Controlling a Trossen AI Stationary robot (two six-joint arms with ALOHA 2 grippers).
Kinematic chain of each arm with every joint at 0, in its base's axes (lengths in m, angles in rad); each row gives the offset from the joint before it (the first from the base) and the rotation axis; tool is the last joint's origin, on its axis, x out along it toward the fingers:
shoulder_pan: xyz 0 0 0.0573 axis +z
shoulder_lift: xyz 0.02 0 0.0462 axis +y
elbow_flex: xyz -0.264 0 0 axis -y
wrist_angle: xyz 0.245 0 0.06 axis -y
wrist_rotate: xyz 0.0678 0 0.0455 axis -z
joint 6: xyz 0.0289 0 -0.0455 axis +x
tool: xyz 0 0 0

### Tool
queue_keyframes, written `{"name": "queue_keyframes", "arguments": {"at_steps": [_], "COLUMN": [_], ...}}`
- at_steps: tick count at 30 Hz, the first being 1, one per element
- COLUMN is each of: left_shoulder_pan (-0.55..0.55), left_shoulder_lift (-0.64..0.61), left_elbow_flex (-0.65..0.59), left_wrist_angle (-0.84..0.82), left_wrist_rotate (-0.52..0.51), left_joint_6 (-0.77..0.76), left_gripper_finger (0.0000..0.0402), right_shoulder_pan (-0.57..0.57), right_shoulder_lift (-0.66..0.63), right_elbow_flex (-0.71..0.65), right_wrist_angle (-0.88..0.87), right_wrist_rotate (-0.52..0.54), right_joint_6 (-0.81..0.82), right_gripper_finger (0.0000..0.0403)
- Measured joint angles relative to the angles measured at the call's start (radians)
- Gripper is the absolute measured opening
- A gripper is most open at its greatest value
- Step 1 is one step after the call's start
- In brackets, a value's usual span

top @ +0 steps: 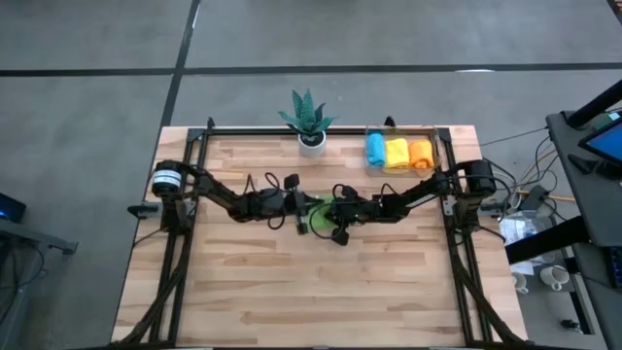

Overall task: Roll microfiber towels into tight, uniform cylinder then place into a basket
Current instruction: Roll the green microfiber cloth

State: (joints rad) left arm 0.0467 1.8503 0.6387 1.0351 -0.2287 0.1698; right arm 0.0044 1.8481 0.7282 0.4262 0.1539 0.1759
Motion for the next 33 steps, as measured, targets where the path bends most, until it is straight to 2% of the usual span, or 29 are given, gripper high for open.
{"name": "queue_keyframes", "arguments": {"at_steps": [3,20,33], "left_shoulder_pan": [0.0,0.016,0.044], "left_shoulder_lift": [0.0,0.176,0.204], "left_elbow_flex": [-0.004,0.103,0.108], "left_wrist_angle": [0.034,0.014,-0.011], "left_wrist_rotate": [0.056,0.063,0.058], "left_joint_6": [-0.007,-0.061,-0.06], "left_gripper_finger": [0.0,0.0,0.0], "right_shoulder_pan": [0.0,0.0,0.0], "right_shoulder_lift": [0.0,0.0,0.0], "right_elbow_flex": [-0.001,0.009,0.009], "right_wrist_angle": [0.004,0.005,0.006], "right_wrist_rotate": [0.0,0.001,0.0], "right_joint_6": [-0.001,-0.002,-0.004], "right_gripper_finger": [0.0008,0.0008,0.0008]}}
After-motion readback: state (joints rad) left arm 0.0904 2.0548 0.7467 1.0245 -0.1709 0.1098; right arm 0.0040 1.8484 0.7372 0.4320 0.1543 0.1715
